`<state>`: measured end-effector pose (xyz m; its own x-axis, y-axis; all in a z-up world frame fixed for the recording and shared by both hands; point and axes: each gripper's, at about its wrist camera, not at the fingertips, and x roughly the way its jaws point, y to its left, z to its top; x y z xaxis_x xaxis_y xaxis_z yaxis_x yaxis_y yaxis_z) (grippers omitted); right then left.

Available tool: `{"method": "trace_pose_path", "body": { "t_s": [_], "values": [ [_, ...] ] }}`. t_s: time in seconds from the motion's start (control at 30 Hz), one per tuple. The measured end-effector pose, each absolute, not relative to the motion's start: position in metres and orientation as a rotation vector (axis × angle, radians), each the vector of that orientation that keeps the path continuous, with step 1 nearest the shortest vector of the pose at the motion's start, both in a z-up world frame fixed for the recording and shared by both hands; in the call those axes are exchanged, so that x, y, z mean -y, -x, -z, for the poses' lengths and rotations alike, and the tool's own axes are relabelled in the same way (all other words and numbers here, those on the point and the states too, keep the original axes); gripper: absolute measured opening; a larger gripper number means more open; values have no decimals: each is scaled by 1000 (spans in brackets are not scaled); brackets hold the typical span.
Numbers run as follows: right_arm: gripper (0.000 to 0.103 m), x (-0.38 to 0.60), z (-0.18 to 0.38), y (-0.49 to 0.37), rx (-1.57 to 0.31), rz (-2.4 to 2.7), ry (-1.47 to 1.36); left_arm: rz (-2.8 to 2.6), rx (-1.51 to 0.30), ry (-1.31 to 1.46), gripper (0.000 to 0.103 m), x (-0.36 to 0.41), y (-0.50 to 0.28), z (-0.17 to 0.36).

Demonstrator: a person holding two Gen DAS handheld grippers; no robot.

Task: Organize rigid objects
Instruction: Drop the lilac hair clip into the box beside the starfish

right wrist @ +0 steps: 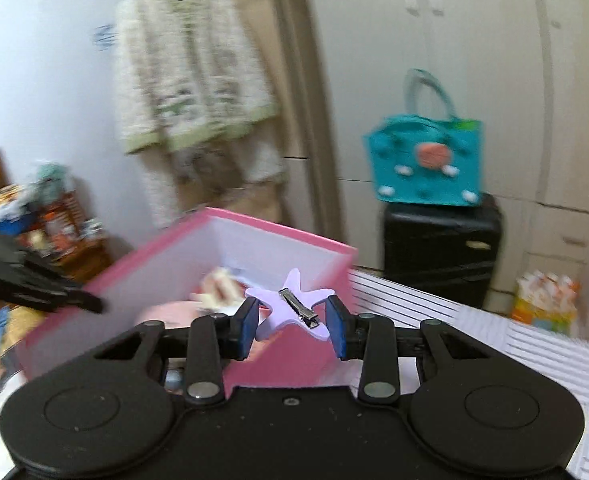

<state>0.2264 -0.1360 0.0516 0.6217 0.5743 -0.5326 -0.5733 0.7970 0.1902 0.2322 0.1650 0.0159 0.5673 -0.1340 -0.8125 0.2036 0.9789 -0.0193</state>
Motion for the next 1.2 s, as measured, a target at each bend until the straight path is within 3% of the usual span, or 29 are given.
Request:
{"method": "trace_pose_path", "body": {
  "t_s": [0.3, 0.83, 1.2],
  "values": [
    [42, 87, -60, -234, -654, -707, 129, 212, -938, -67, 6, -167, -231, -15],
    [42, 35, -12, -289, -793, -616, 409, 221, -920, -83, 6, -166, -229, -15],
    [51, 66, -40, -263, -735, -571, 209, 227, -921, -48, 6, -170, -228, -19]
  ]
}}
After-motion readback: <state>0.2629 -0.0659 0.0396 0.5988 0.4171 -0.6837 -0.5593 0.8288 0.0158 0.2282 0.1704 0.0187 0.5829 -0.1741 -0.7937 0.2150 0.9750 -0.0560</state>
